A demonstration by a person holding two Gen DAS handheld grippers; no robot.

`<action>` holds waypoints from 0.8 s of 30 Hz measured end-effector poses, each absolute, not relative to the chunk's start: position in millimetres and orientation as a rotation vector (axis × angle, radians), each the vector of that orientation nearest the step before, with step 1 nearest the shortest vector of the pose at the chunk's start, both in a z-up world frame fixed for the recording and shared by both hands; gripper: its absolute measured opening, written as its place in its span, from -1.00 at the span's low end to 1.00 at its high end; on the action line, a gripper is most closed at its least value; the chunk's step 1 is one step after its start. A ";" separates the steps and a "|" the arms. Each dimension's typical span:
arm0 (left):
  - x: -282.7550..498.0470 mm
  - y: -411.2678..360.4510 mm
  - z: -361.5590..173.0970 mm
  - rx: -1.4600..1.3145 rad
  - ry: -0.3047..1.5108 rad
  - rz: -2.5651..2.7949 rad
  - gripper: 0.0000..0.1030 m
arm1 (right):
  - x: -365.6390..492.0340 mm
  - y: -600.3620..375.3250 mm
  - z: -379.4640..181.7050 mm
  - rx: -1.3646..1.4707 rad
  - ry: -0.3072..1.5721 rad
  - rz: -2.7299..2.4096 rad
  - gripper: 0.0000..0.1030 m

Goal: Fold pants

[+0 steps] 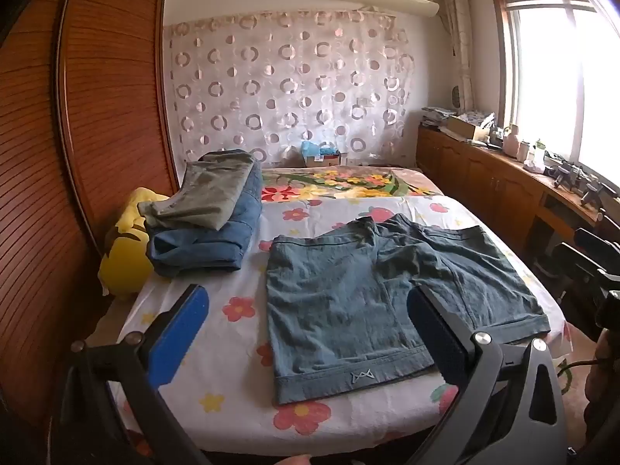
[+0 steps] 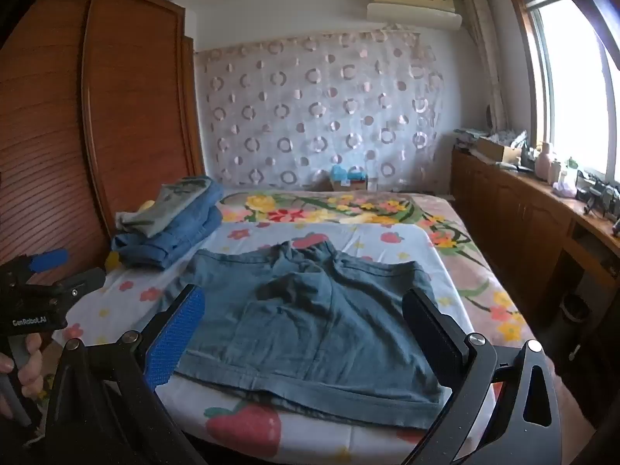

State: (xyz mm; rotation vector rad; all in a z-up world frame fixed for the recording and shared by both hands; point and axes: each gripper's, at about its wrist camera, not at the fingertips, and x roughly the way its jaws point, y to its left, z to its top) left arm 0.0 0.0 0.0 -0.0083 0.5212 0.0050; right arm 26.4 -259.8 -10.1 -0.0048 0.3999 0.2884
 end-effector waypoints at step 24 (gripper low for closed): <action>0.1 -0.3 0.1 -0.005 0.512 0.007 1.00 | 27.8 -257.6 -10.1 -0.001 0.409 0.277 1.00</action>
